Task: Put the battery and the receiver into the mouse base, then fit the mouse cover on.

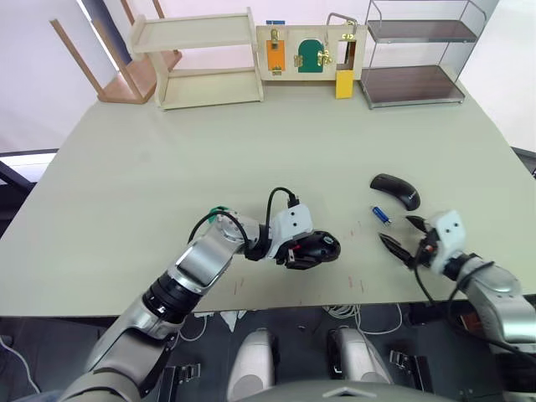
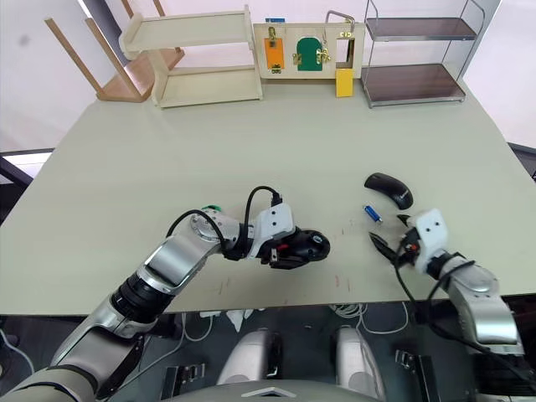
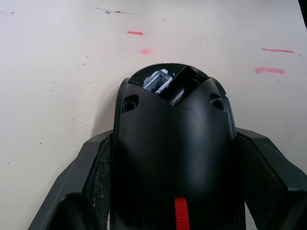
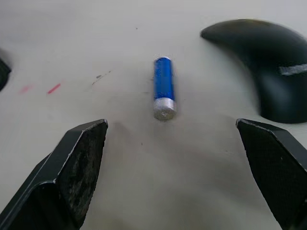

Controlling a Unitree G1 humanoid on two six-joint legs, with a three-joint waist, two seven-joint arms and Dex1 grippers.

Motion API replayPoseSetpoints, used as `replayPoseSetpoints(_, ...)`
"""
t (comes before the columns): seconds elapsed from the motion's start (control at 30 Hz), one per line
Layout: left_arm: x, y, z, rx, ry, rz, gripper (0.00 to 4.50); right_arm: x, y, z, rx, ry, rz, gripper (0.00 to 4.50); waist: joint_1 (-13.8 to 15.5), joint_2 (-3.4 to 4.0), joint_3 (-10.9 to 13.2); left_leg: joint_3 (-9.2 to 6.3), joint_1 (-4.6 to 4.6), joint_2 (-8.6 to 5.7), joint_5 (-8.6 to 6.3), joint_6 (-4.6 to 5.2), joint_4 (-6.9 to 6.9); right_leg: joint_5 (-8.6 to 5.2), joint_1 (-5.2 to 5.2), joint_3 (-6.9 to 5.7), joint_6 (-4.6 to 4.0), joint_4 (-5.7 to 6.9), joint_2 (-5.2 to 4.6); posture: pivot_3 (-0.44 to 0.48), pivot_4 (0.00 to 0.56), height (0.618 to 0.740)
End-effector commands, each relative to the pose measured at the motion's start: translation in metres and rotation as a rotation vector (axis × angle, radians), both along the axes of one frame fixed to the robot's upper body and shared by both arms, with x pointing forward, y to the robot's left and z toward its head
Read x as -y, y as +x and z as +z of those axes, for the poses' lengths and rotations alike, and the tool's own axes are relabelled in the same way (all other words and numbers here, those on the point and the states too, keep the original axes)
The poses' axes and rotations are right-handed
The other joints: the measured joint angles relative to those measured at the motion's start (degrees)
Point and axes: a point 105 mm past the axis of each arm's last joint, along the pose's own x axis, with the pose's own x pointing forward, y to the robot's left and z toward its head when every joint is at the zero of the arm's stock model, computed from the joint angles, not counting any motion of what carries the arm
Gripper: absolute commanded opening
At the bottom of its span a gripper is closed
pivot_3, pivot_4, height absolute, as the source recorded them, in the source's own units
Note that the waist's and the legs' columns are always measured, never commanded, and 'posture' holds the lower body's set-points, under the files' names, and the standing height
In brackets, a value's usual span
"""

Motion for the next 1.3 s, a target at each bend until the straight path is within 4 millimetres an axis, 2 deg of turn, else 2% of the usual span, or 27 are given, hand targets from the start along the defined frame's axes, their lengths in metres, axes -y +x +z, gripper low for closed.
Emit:
replayPoseSetpoints(0.03, -0.002, -0.003, -0.008, -0.022, 0.035, 0.01, 3.02, -0.003, 0.005, 0.007, 0.038, -0.045, -0.013, 4.5, 0.0, 0.0, 0.0, 0.01, -0.03, 0.0, 0.0, 0.0, 0.0, 0.0, -0.02, 0.01, 0.0, 0.0, -0.01, 0.0, 0.15, 0.74)
replayPoseSetpoints(0.17, -0.001, -0.005, -0.01, -0.022, 0.041, 0.006, 3.02, -0.001, 0.008, 0.003, 0.017, -0.071, -0.037, 4.5, 0.0, -0.02, 0.0, 0.04, -0.05, -0.01, -0.01, 0.01, 0.0, 0.0, -0.02, 0.02, -0.01, -0.04, -0.01, 0.0, 0.15, 0.74)
replayPoseSetpoints(0.33, -0.001, -0.004, -0.009, -0.027, 0.035, 0.013, 3.02, 0.002, 0.012, 0.006, -0.027, -0.023, -0.079, 4.5, -0.1, -0.03, 0.0, 0.02, -0.02, 0.01, -0.01, 0.01, 0.14, -0.01, 0.0, 0.01, 0.02, 0.09, 0.0, 0.0, 0.15, 0.74)
replayPoseSetpoints(0.37, -0.001, -0.004, -0.009, -0.027, 0.037, 0.014, 3.02, 0.003, 0.011, 0.006, -0.033, -0.027, -0.08, 4.0, 0.0, -0.03, 0.0, 0.02, -0.03, 0.01, -0.01, 0.01, 0.15, -0.01, -0.01, 0.01, 0.01, 0.1, 0.0, 0.0, 0.15, 0.74)
replayPoseSetpoints(0.43, -0.002, -0.004, -0.01, -0.031, 0.037, 0.017, 3.02, 0.005, 0.009, 0.006, -0.04, -0.03, -0.085, 3.36, 0.0, -0.03, 0.0, 0.02, -0.04, 0.01, -0.01, 0.01, 0.15, -0.01, -0.01, 0.01, 0.01, 0.1, -0.01, 0.0, 0.15, 0.74)
replayPoseSetpoints(0.53, -0.003, -0.005, -0.01, -0.036, 0.034, 0.016, 3.02, 0.009, 0.007, 0.007, -0.039, -0.038, -0.095, 1.98, 0.0, -0.03, 0.0, 0.02, -0.05, 0.01, -0.01, 0.01, 0.15, -0.01, -0.01, 0.01, 0.01, 0.1, -0.01, 0.0, 0.15, 0.74)
replayPoseSetpoints(0.57, -0.003, -0.005, -0.01, -0.036, 0.034, 0.016, 3.02, 0.01, 0.007, 0.008, -0.036, -0.041, -0.097, 1.76, 0.0, -0.03, 0.0, 0.01, -0.05, 0.01, -0.01, 0.01, 0.15, -0.02, -0.01, 0.01, 0.02, 0.1, -0.01, 0.0, 0.15, 0.74)
replayPoseSetpoints(0.7, -0.005, -0.005, -0.011, -0.037, 0.038, 0.015, 3.02, 0.013, 0.005, 0.013, -0.018, -0.053, -0.091, 0.04, 0.0, -0.03, 0.0, 0.02, -0.05, 0.01, -0.01, 0.01, 0.15, -0.02, -0.01, 0.01, 0.02, 0.09, -0.01, 0.0, 0.15, 0.74)
replayPoseSetpoints(0.9, -0.004, -0.005, -0.013, -0.041, 0.044, 0.011, 3.02, 0.019, 0.012, 0.03, 0.048, -0.094, -0.128, 0.05, -0.1, -0.03, 0.0, 0.01, -0.06, 0.01, -0.01, 0.01, 0.14, -0.02, -0.02, 0.01, 0.02, 0.09, -0.01, 0.0, 0.15, 0.74)
replayPoseSetpoints(1.07, -0.003, -0.004, -0.013, -0.041, 0.04, 0.017, 3.02, -0.003, -0.001, 0.046, -0.002, -0.048, 0.016, 0.05, 0.0, -0.03, 0.0, 0.01, -0.08, 0.01, -0.01, 0.01, 0.14, -0.02, -0.04, 0.01, 0.02, 0.1, -0.01, 0.0, 0.15, 0.74)
replayPoseSetpoints(1.23, -0.002, -0.003, -0.012, -0.041, 0.041, 0.009, 3.02, -0.026, -0.031, 0.05, -0.182, -0.071, 0.229, 0.05, 0.0, -0.07, 0.0, 0.01, -0.1, 0.01, -0.01, 0.01, 0.15, -0.02, -0.04, 0.0, 0.02, 0.08, -0.04, 0.0, 0.15, 0.74)
replayPoseSetpoints(1.3, -0.002, -0.003, -0.012, -0.042, 0.043, 0.008, 3.02, -0.031, -0.036, 0.051, -0.228, -0.089, 0.267, 0.05, 0.0, -0.11, 0.0, -0.01, -0.1, 0.01, -0.02, 0.02, 0.15, -0.02, -0.04, -0.01, 0.02, 0.07, -0.04, 0.0, 0.15, 0.74)
